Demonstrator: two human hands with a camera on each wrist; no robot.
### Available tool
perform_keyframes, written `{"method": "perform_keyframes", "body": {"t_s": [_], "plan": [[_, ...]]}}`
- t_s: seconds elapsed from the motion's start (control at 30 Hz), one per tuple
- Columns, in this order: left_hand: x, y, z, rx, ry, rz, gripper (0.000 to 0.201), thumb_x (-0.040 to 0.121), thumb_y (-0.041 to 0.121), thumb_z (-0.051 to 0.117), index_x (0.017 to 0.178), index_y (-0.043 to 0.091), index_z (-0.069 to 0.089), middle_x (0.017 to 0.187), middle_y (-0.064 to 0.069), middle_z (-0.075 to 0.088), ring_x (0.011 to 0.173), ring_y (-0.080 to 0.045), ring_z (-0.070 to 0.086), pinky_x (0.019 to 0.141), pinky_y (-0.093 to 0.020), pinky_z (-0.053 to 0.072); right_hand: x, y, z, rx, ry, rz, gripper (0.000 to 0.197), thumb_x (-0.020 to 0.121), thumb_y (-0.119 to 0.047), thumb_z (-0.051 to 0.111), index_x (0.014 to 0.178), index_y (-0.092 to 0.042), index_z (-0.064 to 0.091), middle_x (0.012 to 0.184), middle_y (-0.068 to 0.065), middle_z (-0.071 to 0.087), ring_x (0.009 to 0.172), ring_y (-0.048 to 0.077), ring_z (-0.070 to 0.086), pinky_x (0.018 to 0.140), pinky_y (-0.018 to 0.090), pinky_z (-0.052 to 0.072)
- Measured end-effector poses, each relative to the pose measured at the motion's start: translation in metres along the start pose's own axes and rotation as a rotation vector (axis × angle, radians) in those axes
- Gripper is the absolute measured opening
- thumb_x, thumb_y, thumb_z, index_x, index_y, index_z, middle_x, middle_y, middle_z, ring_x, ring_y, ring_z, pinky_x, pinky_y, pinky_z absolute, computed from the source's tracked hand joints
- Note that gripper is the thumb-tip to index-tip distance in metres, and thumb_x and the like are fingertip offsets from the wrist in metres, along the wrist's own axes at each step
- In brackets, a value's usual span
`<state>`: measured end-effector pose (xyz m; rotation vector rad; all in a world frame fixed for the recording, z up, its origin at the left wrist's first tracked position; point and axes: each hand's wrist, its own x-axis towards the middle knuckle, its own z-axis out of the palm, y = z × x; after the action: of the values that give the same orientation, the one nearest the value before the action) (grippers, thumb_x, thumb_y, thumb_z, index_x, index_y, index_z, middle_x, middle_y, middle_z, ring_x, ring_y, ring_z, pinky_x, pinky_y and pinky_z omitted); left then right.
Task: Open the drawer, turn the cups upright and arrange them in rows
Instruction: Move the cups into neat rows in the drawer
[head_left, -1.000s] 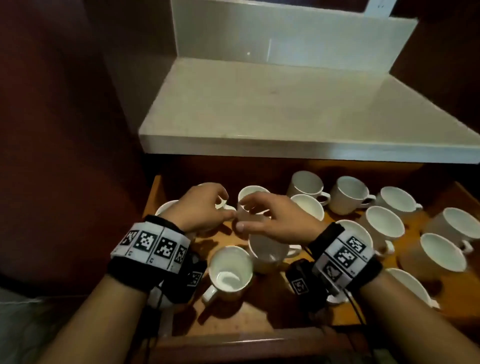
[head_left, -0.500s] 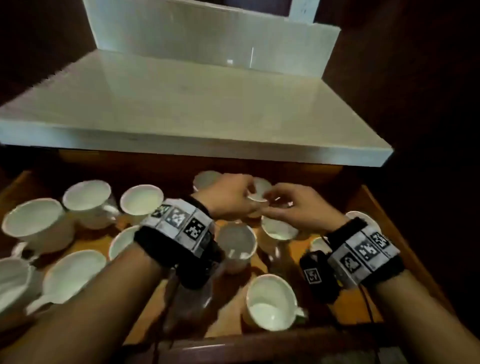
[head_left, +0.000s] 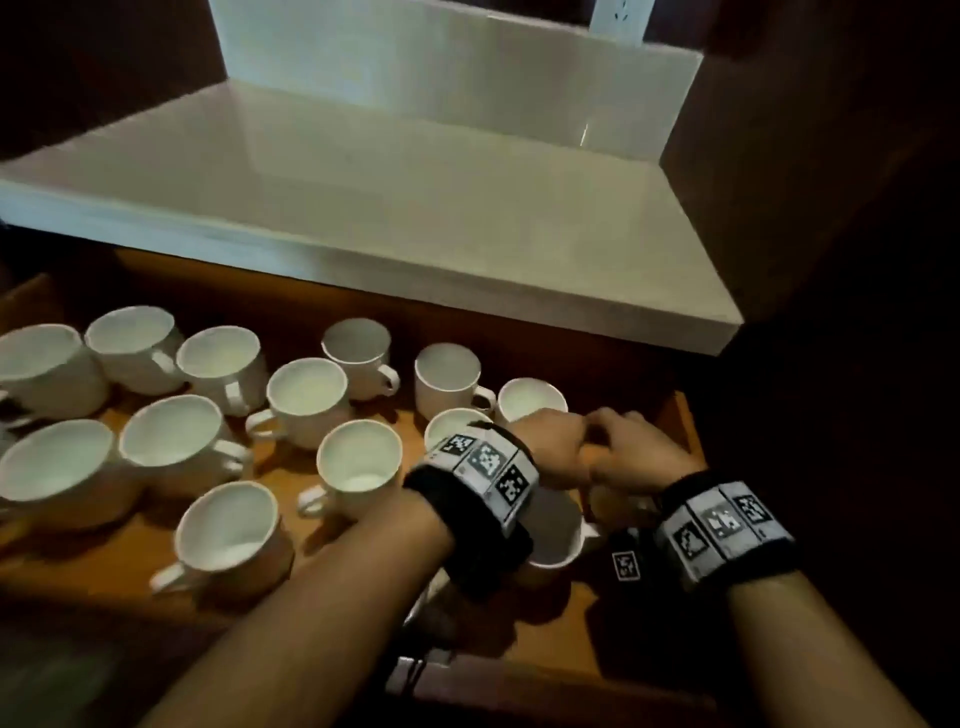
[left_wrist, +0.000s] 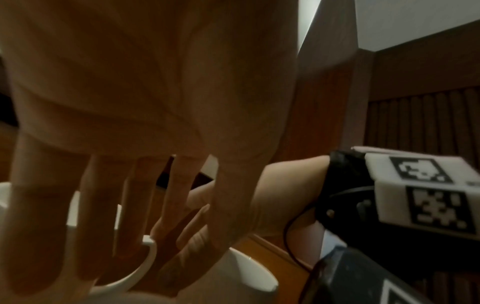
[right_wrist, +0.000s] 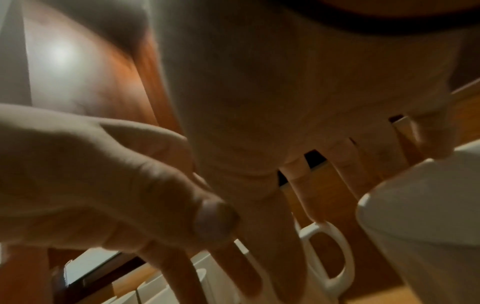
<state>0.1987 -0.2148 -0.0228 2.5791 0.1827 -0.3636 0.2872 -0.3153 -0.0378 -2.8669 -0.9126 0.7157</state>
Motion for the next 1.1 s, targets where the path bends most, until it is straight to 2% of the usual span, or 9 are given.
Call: {"method": "perform_keyframes", "body": {"t_s": [0.1, 0.33, 0.6, 0.73, 0.77, 0.83, 0.9, 1.0, 1.1], "plan": [[0.009, 0.004, 0.008, 0.026, -0.034, -0.053, 0.045, 0.088, 0.031, 0.062, 0.124, 0.005, 0.055, 0.120, -0.015, 0.063, 0.112, -0.032, 0.060, 0.082, -0.032, 0.045, 0.001, 0.009, -0.005, -0.064, -0.029, 0.047, 0.072, 0.072, -0.042, 0.072, 0.137, -0.025, 0.044, 0.136, 0.012, 0.043, 0.124, 0.033, 0.047, 0.102, 0.042, 0.045], [0.024, 0.017, 0.011, 0.049, -0.032, -0.055, 0.055, 0.087, 0.032, 0.065, 0.133, 0.006, 0.049, 0.130, -0.012, 0.058, 0.119, -0.028, 0.056, 0.093, -0.033, 0.045, -0.012, 0.022, -0.019, -0.125, -0.124, -0.011, 0.076, 0.065, -0.034, 0.084, 0.132, -0.019, 0.053, 0.127, 0.002, 0.058, 0.113, 0.021, 0.057, 0.080, 0.030, 0.052], [0.024, 0.021, 0.027, 0.058, -0.126, 0.005, 0.053, 0.083, 0.036, 0.070, 0.126, 0.009, 0.056, 0.109, -0.008, 0.071, 0.103, -0.025, 0.066, 0.088, -0.032, 0.052, -0.036, 0.038, -0.012, -0.047, -0.200, -0.196, 0.069, 0.063, -0.036, 0.087, 0.126, -0.030, 0.057, 0.118, -0.006, 0.063, 0.111, 0.014, 0.058, 0.092, 0.032, 0.051], [0.022, 0.027, 0.035, 0.006, -0.177, 0.008, 0.036, 0.088, 0.031, 0.064, 0.119, 0.015, 0.055, 0.085, 0.001, 0.072, 0.077, -0.014, 0.067, 0.075, -0.025, 0.052, -0.046, 0.050, -0.013, 0.104, -0.256, -0.231, 0.074, 0.063, -0.036, 0.087, 0.129, -0.028, 0.057, 0.126, -0.010, 0.061, 0.114, 0.010, 0.056, 0.098, 0.033, 0.048], [0.021, 0.029, 0.037, 0.002, -0.191, 0.020, 0.032, 0.089, 0.029, 0.063, 0.118, 0.018, 0.054, 0.085, 0.002, 0.072, 0.076, -0.012, 0.065, 0.074, -0.023, 0.051, -0.049, 0.053, -0.014, 0.142, -0.261, -0.236, 0.070, 0.064, -0.036, 0.087, 0.128, -0.027, 0.058, 0.125, -0.010, 0.061, 0.113, 0.010, 0.057, 0.098, 0.035, 0.049], [0.019, 0.034, 0.038, 0.042, -0.221, 0.028, 0.042, 0.091, 0.028, 0.061, 0.129, 0.013, 0.054, 0.102, -0.005, 0.073, 0.092, -0.019, 0.067, 0.082, -0.027, 0.049, -0.054, 0.064, -0.017, 0.196, -0.237, -0.243, 0.064, 0.065, -0.038, 0.087, 0.123, -0.026, 0.062, 0.120, -0.010, 0.063, 0.110, 0.008, 0.059, 0.098, 0.037, 0.050], [0.019, 0.039, 0.040, 0.096, -0.237, 0.042, 0.040, 0.092, 0.026, 0.059, 0.129, 0.013, 0.058, 0.113, -0.010, 0.070, 0.105, -0.025, 0.065, 0.087, -0.030, 0.048, -0.059, 0.075, -0.022, 0.237, -0.188, -0.254, 0.063, 0.068, -0.036, 0.085, 0.125, -0.026, 0.060, 0.121, -0.011, 0.062, 0.110, 0.006, 0.059, 0.098, 0.035, 0.050], [0.018, 0.043, 0.043, 0.144, -0.243, 0.067, 0.030, 0.092, 0.022, 0.057, 0.119, 0.013, 0.065, 0.112, -0.011, 0.070, 0.103, -0.026, 0.063, 0.084, -0.030, 0.047, -0.065, 0.085, -0.027, 0.288, -0.129, -0.272, 0.066, 0.073, -0.027, 0.084, 0.132, -0.024, 0.055, 0.129, -0.010, 0.058, 0.116, 0.005, 0.056, 0.101, 0.027, 0.046], [0.017, 0.046, 0.043, 0.163, -0.263, 0.096, 0.031, 0.091, 0.020, 0.056, 0.121, 0.015, 0.064, 0.110, -0.009, 0.069, 0.096, -0.024, 0.060, 0.080, -0.029, 0.045, -0.069, 0.087, -0.023, 0.263, -0.128, -0.296, 0.067, 0.074, -0.021, 0.083, 0.134, -0.023, 0.053, 0.133, -0.008, 0.057, 0.122, 0.006, 0.053, 0.098, 0.020, 0.043]]}}
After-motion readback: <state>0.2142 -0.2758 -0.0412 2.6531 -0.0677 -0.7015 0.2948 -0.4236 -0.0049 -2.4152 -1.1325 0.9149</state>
